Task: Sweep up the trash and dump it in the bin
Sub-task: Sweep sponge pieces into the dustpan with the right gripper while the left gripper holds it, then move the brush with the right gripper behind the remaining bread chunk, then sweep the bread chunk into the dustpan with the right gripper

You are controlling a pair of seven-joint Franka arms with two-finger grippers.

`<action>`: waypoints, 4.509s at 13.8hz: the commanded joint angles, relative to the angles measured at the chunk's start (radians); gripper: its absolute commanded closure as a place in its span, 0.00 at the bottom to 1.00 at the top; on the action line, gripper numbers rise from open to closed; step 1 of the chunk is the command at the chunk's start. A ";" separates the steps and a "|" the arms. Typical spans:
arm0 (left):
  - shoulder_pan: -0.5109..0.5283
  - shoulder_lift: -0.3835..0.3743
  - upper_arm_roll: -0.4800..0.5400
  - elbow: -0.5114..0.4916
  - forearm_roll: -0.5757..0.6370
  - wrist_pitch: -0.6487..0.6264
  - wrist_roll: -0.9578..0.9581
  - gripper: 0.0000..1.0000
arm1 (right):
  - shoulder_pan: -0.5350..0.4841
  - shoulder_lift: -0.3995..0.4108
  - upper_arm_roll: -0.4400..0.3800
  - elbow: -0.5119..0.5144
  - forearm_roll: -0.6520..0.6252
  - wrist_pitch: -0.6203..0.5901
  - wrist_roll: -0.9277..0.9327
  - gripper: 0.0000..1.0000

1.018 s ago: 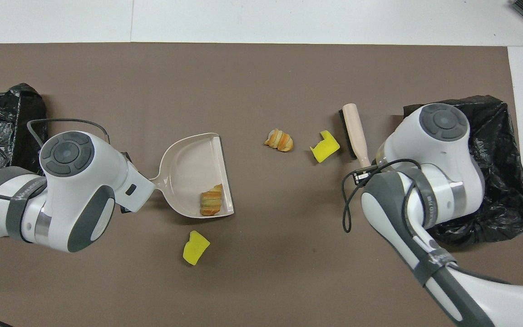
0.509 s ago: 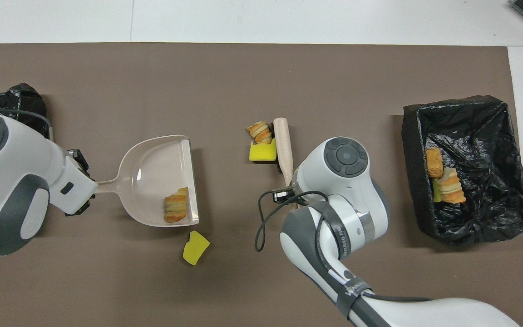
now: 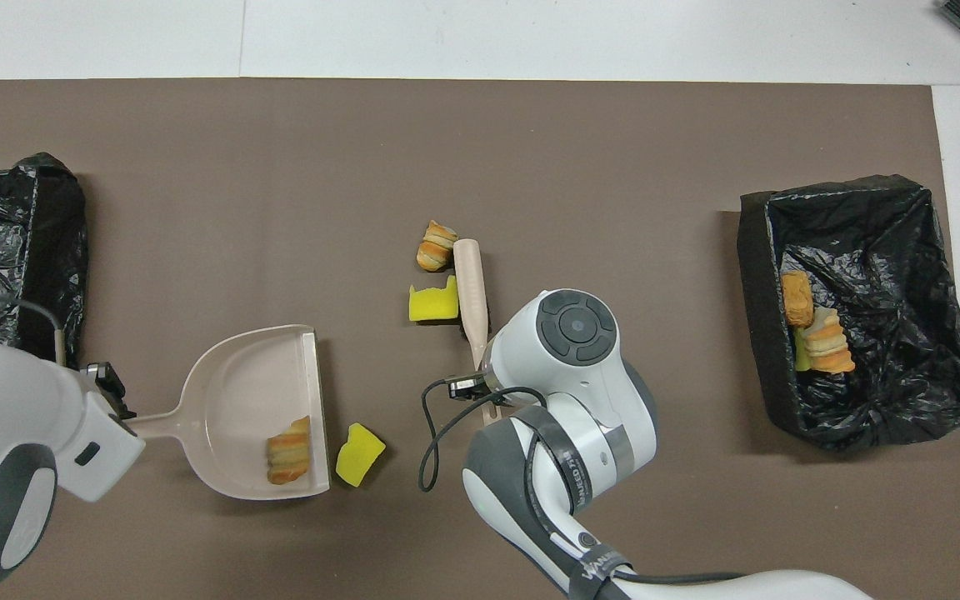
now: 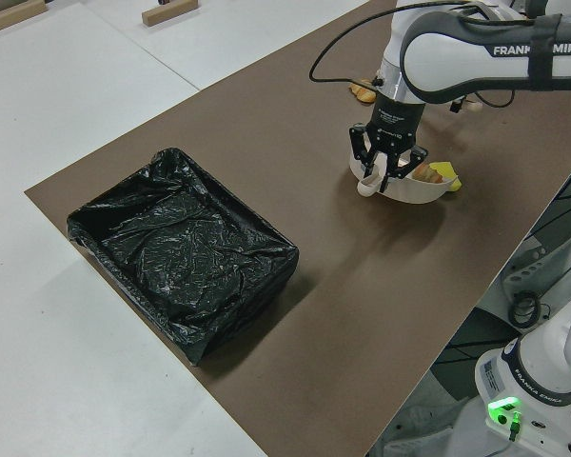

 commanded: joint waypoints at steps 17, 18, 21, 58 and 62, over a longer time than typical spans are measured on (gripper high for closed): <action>-0.121 0.092 -0.154 -0.152 -0.049 0.213 -0.594 1.00 | 0.344 -0.172 0.019 -0.198 0.183 0.058 0.049 1.00; -0.097 0.106 -0.154 -0.140 -0.049 0.233 -0.545 1.00 | 0.355 -0.175 0.020 -0.195 0.186 0.058 0.081 1.00; -0.039 0.165 -0.154 -0.079 -0.049 0.256 -0.379 1.00 | 0.344 -0.164 0.011 -0.169 0.173 0.057 0.090 1.00; -0.054 0.577 -0.152 0.506 0.171 -0.023 -0.451 1.00 | -0.033 0.129 0.066 0.187 -0.128 -0.104 -0.016 1.00; -0.054 0.581 -0.155 0.495 0.172 -0.010 -0.449 1.00 | 0.062 0.094 0.075 0.171 -0.068 -0.109 0.091 1.00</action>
